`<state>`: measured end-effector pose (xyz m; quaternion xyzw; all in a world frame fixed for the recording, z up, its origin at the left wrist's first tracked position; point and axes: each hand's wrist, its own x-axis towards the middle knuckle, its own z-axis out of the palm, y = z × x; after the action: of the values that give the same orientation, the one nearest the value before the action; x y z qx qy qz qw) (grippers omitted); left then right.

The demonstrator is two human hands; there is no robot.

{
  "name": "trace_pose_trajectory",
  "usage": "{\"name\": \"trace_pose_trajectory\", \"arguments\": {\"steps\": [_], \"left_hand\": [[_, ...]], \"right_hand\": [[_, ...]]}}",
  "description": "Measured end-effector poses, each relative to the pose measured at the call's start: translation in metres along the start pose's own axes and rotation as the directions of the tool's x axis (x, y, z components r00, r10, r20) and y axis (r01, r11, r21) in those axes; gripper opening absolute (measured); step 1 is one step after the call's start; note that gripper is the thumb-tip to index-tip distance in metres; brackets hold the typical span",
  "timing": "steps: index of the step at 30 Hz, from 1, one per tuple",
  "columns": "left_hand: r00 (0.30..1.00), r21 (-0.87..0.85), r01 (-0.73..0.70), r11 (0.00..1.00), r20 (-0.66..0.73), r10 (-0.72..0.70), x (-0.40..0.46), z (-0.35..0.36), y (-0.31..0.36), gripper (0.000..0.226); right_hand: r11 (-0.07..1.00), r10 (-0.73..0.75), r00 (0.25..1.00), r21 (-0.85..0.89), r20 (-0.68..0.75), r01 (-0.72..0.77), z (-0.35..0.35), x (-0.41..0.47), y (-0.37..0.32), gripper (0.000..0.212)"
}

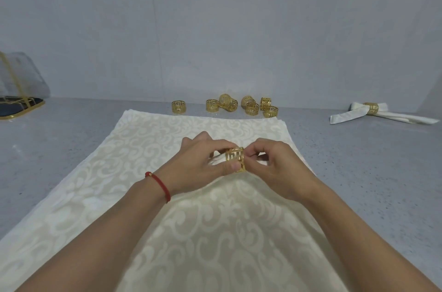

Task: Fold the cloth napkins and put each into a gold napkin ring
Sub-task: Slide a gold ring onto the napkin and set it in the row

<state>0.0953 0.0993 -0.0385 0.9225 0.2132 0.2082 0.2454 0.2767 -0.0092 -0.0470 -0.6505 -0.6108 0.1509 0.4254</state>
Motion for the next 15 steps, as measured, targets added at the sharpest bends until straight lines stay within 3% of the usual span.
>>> {"name": "trace_pose_trajectory", "arguments": {"steps": [4,11,13,15], "left_hand": [[0.999,-0.119,0.009,0.993,-0.035,-0.014,-0.001,-0.002,-0.007,0.047],[0.998,-0.296,0.062,0.953,-0.009,-0.068,-0.001,-0.004,-0.012,0.035],[0.995,-0.303,0.080,0.950,-0.028,-0.093,0.000,-0.004,-0.013,0.041],[0.991,-0.303,0.089,0.949,-0.071,-0.116,0.001,-0.003,-0.015,0.045]], "right_hand": [[1.000,-0.012,0.999,0.024,-0.043,0.013,-0.007,-0.001,-0.001,0.010],[0.977,0.072,0.997,0.203,-0.038,-0.063,-0.025,-0.002,0.007,0.010],[0.982,0.088,0.995,0.170,-0.045,-0.079,-0.027,-0.003,0.009,0.011],[0.999,0.051,0.996,0.002,-0.068,-0.051,-0.027,-0.004,0.010,0.015]]}}
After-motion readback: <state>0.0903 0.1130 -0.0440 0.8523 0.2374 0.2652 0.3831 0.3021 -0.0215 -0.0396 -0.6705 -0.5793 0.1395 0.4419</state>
